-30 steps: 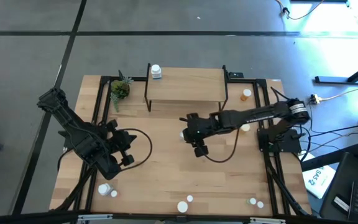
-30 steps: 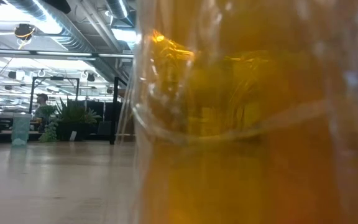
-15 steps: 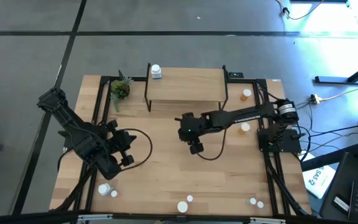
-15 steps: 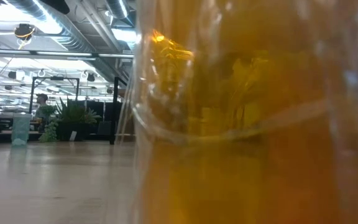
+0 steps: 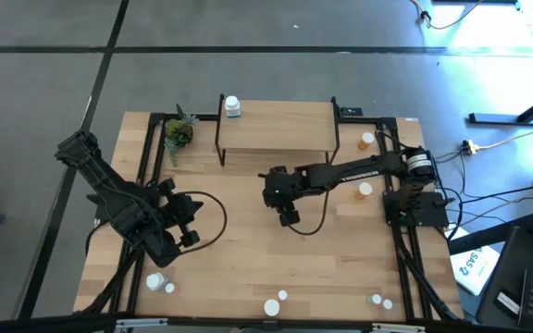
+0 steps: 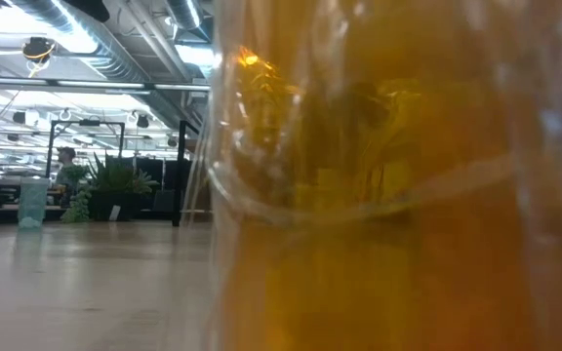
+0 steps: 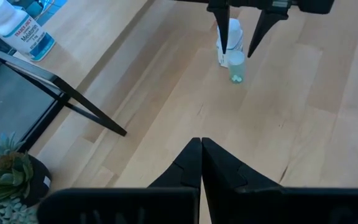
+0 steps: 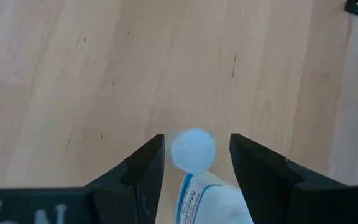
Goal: Pick and place medicine bottles onto shelf by color
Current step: Put the top right blue pill bottle on the shelf
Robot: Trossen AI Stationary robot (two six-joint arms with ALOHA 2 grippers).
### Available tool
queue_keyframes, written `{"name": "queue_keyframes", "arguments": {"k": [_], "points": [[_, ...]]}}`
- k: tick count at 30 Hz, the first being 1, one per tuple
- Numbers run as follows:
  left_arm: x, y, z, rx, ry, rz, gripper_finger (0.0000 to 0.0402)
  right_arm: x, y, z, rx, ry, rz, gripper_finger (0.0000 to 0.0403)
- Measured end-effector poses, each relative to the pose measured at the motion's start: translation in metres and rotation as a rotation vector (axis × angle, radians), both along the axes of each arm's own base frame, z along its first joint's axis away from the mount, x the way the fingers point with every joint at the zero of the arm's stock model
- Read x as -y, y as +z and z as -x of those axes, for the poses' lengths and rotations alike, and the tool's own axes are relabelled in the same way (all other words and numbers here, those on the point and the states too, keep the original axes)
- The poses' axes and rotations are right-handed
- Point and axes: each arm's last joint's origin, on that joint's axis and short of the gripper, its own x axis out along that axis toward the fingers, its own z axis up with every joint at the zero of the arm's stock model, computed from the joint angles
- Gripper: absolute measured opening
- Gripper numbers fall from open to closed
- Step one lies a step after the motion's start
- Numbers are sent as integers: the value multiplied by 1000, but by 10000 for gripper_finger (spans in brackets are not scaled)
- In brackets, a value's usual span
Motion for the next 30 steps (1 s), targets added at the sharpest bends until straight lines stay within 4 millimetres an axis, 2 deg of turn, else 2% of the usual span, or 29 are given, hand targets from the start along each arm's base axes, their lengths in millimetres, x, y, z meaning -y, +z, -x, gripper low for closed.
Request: {"name": "queue_keyframes", "arguments": {"k": [11,23,27,30], "points": [[0,0,0,0,0,0,4,-1,-2,0,-8,11,-24,185],[0,0,0,-1,-1,0,4,-1,-15,-7,-18,10,-16,185],[0,0,0,-2,-1,1,4,-1,-28,-7,-63,14,-23,185],[0,0,0,-3,-1,1,4,-2,-27,-7,-58,15,-23,185]]}}
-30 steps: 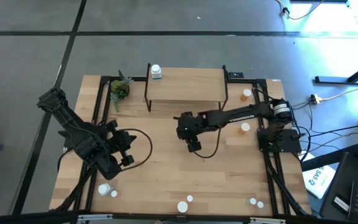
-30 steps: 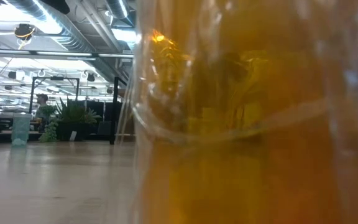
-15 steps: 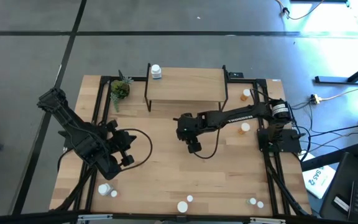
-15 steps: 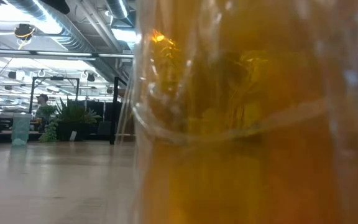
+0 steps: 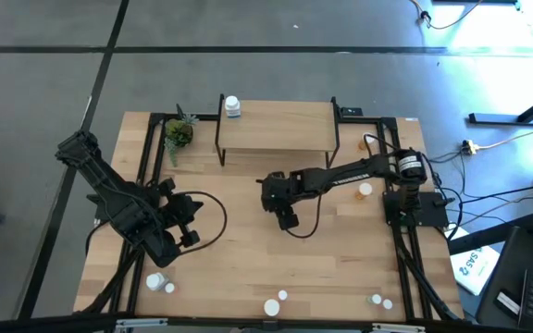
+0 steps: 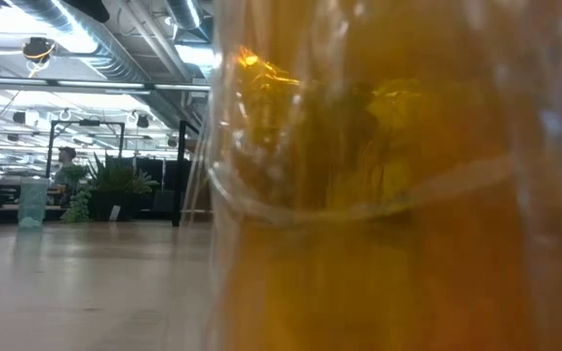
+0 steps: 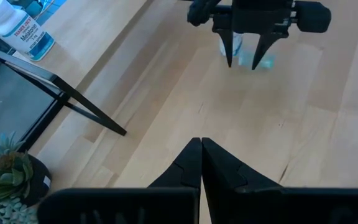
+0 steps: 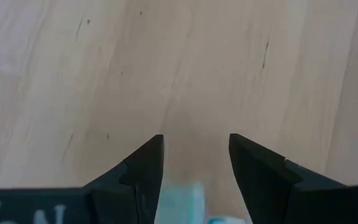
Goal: Pick and place medicine bottles onto shelf by color
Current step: Put the top right blue pill bottle on the shelf
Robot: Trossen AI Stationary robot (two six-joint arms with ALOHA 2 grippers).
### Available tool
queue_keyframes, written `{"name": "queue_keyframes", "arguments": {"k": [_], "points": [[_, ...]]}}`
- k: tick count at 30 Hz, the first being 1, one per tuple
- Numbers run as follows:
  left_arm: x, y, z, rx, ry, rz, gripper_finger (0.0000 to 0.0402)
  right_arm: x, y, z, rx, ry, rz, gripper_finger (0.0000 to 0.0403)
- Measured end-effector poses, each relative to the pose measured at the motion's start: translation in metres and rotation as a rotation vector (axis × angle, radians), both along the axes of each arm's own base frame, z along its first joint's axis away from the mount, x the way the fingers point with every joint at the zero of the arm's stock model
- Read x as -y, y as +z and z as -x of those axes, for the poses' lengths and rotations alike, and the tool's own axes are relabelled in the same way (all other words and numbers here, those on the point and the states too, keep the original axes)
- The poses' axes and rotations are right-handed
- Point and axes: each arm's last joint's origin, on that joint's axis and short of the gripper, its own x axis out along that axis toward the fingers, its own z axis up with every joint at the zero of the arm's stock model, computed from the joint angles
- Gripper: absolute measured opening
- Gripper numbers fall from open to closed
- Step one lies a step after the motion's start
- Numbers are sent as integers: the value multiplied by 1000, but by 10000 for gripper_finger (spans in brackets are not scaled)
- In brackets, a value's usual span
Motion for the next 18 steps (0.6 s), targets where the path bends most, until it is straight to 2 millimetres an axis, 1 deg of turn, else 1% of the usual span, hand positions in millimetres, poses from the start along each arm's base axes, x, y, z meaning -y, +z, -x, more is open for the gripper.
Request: {"name": "queue_keyframes", "arguments": {"k": [8,10,14,16,18], "points": [[0,0,0,0,0,0,4,1,-1,2,-24,-6,0,185],[0,0,0,4,5,5,4,0,1,4,-55,-47,-19,185],[0,0,0,10,12,12,4,-1,14,6,-139,-178,-75,185],[0,0,0,10,12,12,4,-4,21,9,-196,-212,-102,185],[0,0,0,12,13,10,4,-10,29,9,-214,-225,-130,185]]}}
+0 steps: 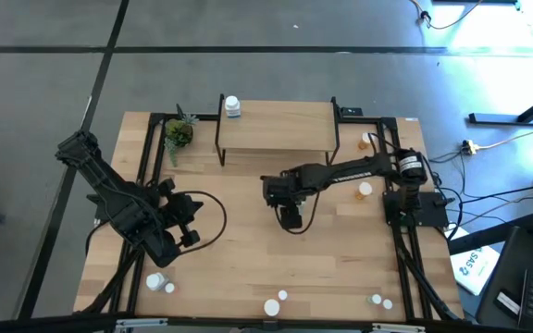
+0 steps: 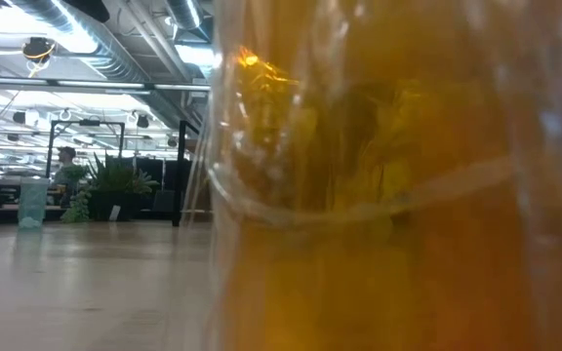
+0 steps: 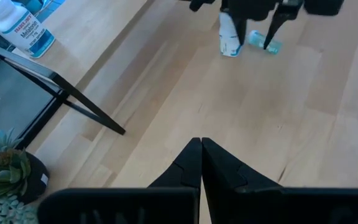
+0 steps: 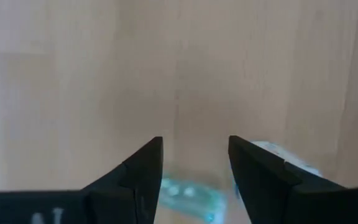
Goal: Pick and place medicine bottles onto shelf by color
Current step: Put the top right blue pill bottle on the shelf
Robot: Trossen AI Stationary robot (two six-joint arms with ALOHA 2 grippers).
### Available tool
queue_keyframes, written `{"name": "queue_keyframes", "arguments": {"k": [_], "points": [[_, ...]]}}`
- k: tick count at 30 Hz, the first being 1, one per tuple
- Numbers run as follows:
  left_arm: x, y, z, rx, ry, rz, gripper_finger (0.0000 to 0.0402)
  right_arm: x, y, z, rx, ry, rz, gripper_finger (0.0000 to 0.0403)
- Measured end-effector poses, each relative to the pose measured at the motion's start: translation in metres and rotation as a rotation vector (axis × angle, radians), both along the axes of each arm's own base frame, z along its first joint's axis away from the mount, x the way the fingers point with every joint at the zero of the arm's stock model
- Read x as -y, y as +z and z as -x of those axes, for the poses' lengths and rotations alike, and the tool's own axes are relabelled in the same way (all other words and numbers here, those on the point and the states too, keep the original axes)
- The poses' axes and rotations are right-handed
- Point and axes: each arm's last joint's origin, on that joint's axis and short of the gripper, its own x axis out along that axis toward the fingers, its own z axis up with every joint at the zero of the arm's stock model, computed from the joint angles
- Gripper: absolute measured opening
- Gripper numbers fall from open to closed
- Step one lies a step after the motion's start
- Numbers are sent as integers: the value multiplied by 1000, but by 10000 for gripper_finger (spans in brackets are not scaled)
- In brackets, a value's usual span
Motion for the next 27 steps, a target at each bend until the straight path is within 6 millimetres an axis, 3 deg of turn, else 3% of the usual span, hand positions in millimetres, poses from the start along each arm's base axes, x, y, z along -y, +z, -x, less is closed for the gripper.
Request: {"name": "queue_keyframes", "arguments": {"k": [7,12,20,27], "points": [[0,0,0,4,4,4,4,-36,18,13,-80,7,-13,185],[1,0,-1,11,4,11,4,-57,28,30,-105,-42,128,185],[2,-8,-3,44,4,6,4,-77,42,50,-62,-191,333,185],[5,-26,-6,72,8,21,4,-93,57,70,1,-370,374,185]]}}
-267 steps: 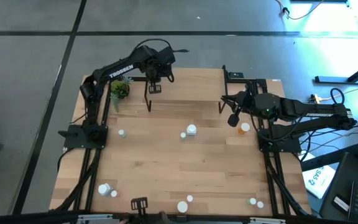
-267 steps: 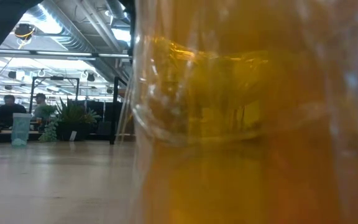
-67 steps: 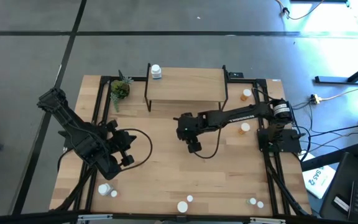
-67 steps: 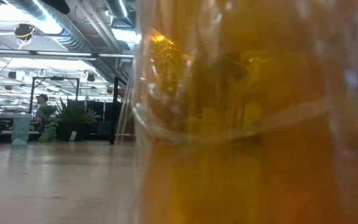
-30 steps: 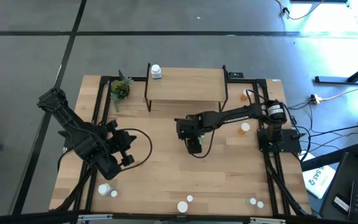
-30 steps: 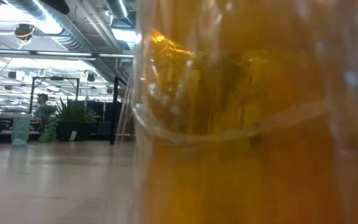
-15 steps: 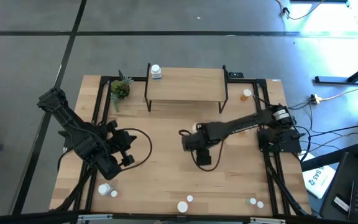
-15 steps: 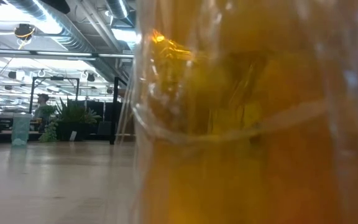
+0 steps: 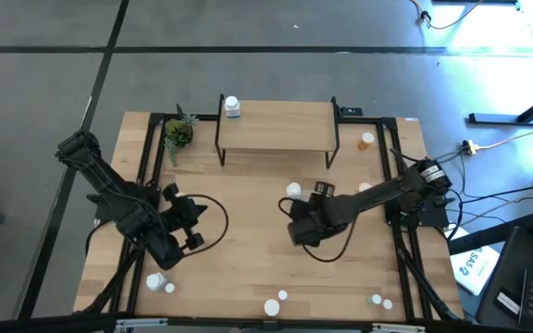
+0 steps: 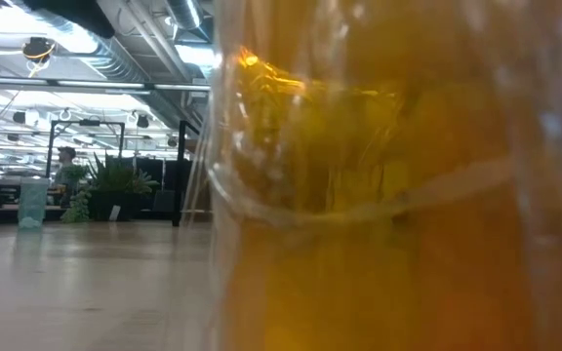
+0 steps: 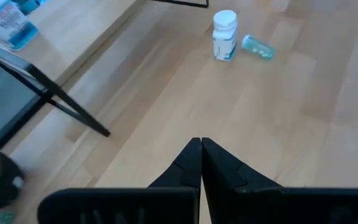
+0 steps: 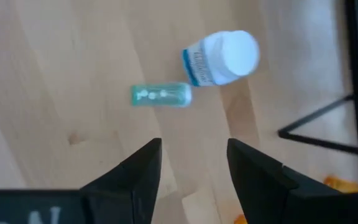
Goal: Pick and place medicine bottles onto shelf by color
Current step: Put the top right blue pill bottle on the shelf
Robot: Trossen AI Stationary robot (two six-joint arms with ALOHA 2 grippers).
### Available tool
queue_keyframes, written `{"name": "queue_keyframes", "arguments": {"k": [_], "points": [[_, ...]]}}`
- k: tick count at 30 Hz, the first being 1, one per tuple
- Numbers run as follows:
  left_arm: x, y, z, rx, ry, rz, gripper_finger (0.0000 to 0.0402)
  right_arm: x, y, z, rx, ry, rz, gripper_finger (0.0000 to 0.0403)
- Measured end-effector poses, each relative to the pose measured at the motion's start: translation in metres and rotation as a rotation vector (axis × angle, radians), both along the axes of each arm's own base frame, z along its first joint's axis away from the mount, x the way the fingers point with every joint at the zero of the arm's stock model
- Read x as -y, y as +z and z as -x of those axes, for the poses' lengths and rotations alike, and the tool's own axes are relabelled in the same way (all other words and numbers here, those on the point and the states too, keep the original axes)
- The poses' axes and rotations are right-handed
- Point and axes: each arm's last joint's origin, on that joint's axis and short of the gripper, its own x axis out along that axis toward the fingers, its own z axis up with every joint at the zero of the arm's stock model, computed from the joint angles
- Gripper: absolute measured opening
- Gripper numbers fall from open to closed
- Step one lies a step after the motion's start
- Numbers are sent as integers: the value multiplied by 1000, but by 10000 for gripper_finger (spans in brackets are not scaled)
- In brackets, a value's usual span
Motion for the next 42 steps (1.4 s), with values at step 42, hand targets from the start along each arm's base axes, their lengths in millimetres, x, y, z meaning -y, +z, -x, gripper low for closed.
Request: {"name": "queue_keyframes", "arguments": {"k": [42], "points": [[9,-9,-11,62,-109,-91,4,2,-22,-18,544,-1121,-253,176]]}}
